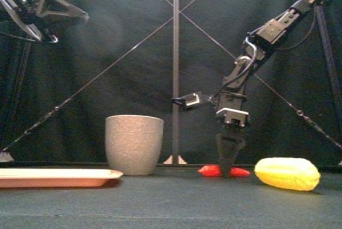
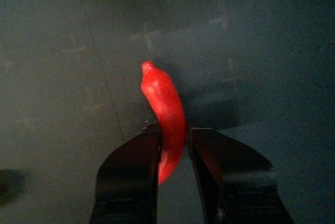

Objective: Pick the red chile then place it in the grey bowl
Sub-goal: Place red chile in the grey bowl

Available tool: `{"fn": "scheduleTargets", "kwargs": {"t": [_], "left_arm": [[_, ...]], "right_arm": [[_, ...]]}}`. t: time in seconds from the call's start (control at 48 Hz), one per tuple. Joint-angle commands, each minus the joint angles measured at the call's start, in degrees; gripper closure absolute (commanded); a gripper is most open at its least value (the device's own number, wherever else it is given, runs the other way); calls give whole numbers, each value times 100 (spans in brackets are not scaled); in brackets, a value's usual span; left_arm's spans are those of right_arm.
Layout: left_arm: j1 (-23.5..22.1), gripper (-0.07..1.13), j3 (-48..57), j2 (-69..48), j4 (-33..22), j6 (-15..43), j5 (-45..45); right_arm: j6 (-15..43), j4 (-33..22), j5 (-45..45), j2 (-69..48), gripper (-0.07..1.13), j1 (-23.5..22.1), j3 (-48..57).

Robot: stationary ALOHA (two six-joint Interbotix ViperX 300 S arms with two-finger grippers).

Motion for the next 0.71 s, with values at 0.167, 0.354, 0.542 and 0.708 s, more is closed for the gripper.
{"fn": "scheduleTargets", "kwargs": {"t": [0.167,0.354,0.542,0.708], "left_arm": [[35,108,-79,-9,9,9,26],[18,108,-79,-9,0,9,26],[18,108,-79,-18,0,9,26],[18,108,-79,-18,0,9,35]], "right_arm": [[35,-35,-167,-782,49,-79,-439],[35,18,-396,-1151,49,-26,-1072],[-9,79,-457,-896,49,246,-1767],[-26,70,-466,-378,48,475,-2417]]}}
